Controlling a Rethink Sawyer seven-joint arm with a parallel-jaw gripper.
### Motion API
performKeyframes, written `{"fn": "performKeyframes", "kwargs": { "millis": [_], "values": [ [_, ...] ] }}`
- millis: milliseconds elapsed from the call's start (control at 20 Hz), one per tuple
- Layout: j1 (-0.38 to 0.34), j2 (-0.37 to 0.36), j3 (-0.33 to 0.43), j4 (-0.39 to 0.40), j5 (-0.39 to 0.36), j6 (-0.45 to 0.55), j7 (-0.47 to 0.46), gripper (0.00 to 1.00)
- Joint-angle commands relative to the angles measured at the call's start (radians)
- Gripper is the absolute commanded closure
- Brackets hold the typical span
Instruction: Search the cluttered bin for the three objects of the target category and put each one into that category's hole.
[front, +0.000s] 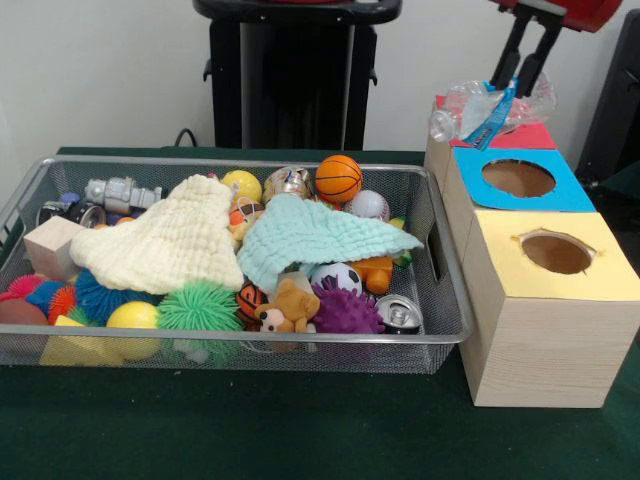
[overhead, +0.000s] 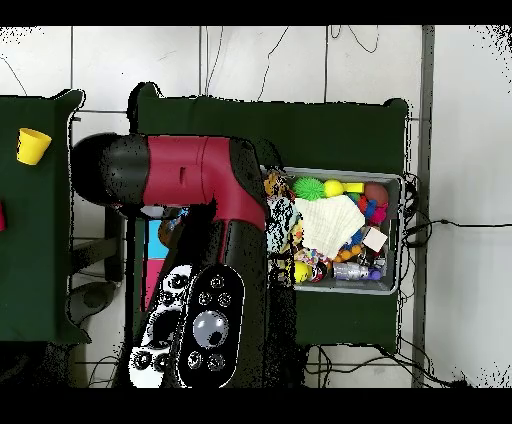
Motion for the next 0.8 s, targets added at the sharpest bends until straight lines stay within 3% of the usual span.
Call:
{"fn": "performKeyframes", "kwargs": {
  "millis": [50, 500, 800],
  "values": [
    [0.006, 0.070, 0.008, 0.071, 0.029, -0.037, 0.304, 1.00],
    [0.020, 0.066, 0.016, 0.196, 0.054, -0.192, 0.337, 1.00],
    [0.034, 0.089, 0.016, 0.229, 0.065, -0.263, 0.365, 1.00]
  ]
}}
